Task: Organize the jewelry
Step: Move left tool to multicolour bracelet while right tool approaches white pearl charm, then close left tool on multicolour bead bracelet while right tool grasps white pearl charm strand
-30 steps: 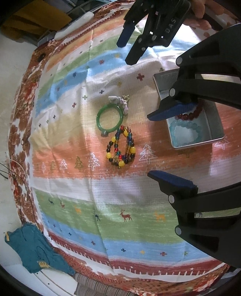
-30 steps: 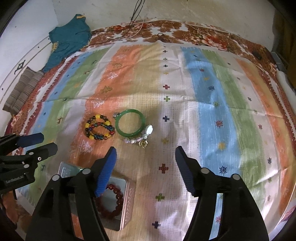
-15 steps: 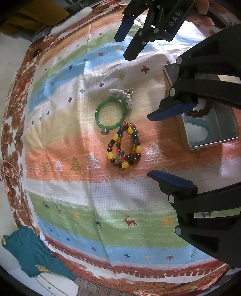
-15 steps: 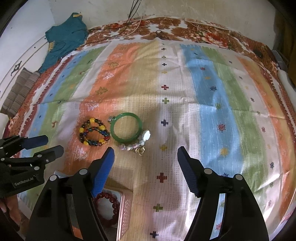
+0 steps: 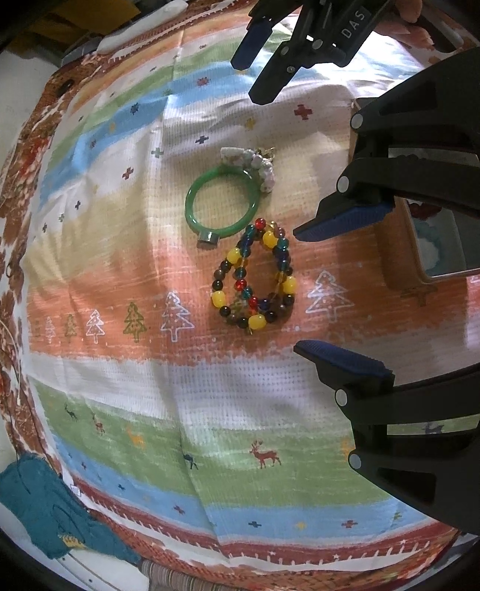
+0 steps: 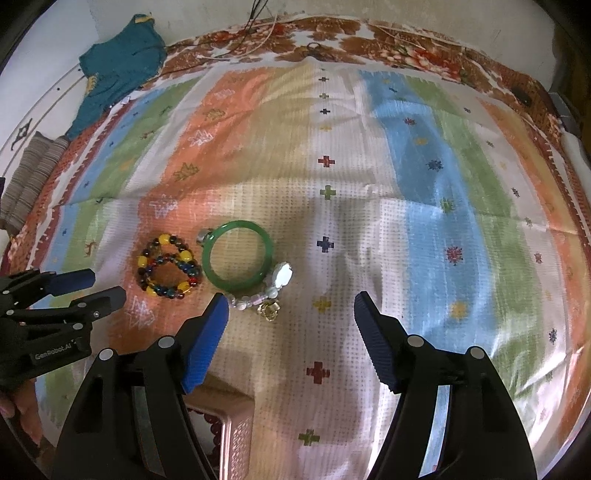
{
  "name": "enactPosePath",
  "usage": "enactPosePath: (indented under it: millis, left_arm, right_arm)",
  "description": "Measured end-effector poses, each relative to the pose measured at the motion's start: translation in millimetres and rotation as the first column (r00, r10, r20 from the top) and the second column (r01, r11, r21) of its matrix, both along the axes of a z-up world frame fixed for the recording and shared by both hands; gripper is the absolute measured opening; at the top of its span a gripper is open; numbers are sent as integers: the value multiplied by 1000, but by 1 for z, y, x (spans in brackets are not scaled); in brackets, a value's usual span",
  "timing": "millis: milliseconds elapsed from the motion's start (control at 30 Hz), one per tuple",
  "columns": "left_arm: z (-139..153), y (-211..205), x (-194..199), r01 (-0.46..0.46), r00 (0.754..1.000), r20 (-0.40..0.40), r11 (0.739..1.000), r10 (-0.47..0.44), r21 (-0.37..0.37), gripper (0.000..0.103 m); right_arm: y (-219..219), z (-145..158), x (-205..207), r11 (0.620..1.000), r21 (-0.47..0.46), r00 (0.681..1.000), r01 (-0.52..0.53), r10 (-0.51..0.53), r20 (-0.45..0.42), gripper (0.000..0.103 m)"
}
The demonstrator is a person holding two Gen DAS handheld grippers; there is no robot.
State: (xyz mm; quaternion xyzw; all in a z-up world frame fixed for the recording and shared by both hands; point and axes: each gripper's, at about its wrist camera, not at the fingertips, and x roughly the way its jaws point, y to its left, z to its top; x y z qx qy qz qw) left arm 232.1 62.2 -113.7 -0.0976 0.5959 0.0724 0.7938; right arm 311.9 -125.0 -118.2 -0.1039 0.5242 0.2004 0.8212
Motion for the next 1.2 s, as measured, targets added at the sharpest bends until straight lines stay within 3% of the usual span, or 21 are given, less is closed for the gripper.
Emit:
enactPosePath:
  millis: [533,800,867,1100,1200]
  left_arm:
    - [-17,7,29,34,999,-12,999,-35,-12,55]
    - [-27,10,42,72,997,-17,997,-72,-35,46]
    - [-31,9,46,82,996,-24,996,-83,-34,43]
    - [-41,8,54,110,993,-37,993,-111,-31,38]
    - [-46,7,57,123,991,-47,992,-124,-21,38]
  right_arm:
    - [13,-30,23,999,-51,999,-13,11,-47,70]
    - [16,-41,31,998,-63,998,-17,13,-68,70]
    - [18,-42,33,998,-63,997,-19,14,-73,64]
    - [21,-50,39,997,-68,996,-20,14,-92,62]
    - [21,-54,42,997,-73,995,-22,15,-101,56]
